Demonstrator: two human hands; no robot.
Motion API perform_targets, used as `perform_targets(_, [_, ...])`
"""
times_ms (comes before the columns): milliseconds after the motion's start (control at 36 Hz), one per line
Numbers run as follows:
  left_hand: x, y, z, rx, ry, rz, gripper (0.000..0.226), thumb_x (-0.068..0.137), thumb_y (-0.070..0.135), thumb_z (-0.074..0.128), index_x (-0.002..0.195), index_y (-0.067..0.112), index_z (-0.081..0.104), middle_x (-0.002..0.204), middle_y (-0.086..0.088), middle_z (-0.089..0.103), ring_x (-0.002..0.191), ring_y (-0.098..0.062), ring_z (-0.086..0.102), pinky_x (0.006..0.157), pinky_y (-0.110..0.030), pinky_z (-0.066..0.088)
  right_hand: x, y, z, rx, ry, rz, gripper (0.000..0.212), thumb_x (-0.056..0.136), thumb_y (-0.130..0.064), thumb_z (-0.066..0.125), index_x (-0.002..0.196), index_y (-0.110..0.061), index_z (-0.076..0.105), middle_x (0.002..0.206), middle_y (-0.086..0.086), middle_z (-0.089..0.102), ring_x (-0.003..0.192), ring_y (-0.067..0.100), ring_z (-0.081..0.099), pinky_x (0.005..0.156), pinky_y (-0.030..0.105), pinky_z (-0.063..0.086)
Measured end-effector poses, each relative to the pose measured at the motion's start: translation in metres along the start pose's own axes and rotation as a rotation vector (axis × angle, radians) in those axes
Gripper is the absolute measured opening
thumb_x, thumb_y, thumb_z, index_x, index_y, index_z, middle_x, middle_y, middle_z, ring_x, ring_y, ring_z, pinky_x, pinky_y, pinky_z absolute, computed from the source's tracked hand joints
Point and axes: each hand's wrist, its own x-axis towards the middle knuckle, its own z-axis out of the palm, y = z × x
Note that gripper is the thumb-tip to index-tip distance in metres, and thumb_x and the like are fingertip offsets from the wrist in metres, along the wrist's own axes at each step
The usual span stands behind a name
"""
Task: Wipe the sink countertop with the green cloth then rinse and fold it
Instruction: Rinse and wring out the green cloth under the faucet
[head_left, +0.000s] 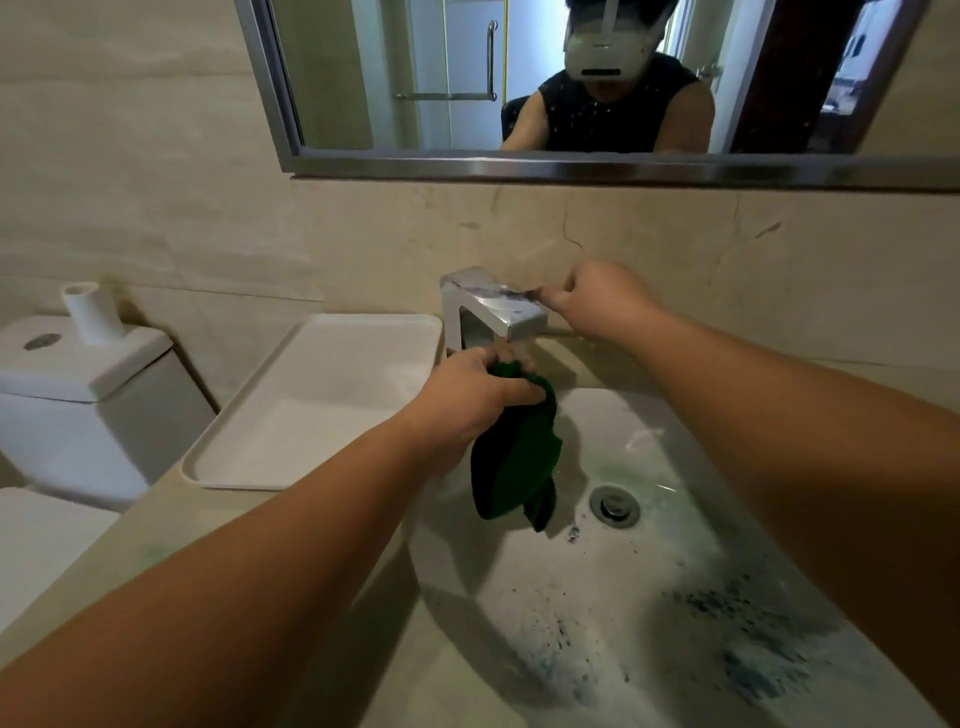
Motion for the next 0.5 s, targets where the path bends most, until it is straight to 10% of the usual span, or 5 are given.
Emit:
perform_targets(194, [0.006, 0.003, 0.009, -0.125, 0.043, -0.003, 0.019, 0.089, 0.013, 0.075, 0.099, 0.026, 0.084, 0.099, -0.007, 0.083, 0.091, -0.026, 0.081, 0.069, -0.03, 0.062, -0.033, 0.018, 0.013, 0.339, -0.148, -0.035, 0.022, 0.097, -0.029, 0.058, 0.095, -0.014, 0.073, 0.081, 0.006, 0.077, 0.073, 0.027, 0.073, 0.076, 0.049, 0.062])
perform_targets(361, [0.0, 0.016, 0.019, -0.228, 0.043, 0.022, 0.041, 0.096, -0.01, 0.056, 0.134, 0.004, 0.065, 0.113, -0.019, 0.076, 0.102, -0.037, 0.076, 0.081, -0.042, 0.064, -0.067, 0.025, 0.035, 0.655, -0.482, 0.058, 0.025, 0.098, -0.041, 0.061, 0.112, -0.024, 0.071, 0.107, 0.004, 0.076, 0.092, 0.018, 0.068, 0.08, 0.037, 0.054])
perform_targets(500, [-0.006, 0.017, 0.018, -0.233, 0.042, 0.061, 0.05, 0.088, -0.021, 0.048, 0.13, -0.002, 0.066, 0.122, -0.035, 0.07, 0.109, -0.052, 0.071, 0.094, -0.06, 0.062, -0.075, 0.022, 0.039, 0.565, -0.396, -0.01, 0.021, 0.095, -0.024, 0.068, 0.1, -0.004, 0.073, 0.099, 0.021, 0.073, 0.086, 0.025, 0.064, 0.08, 0.044, 0.054])
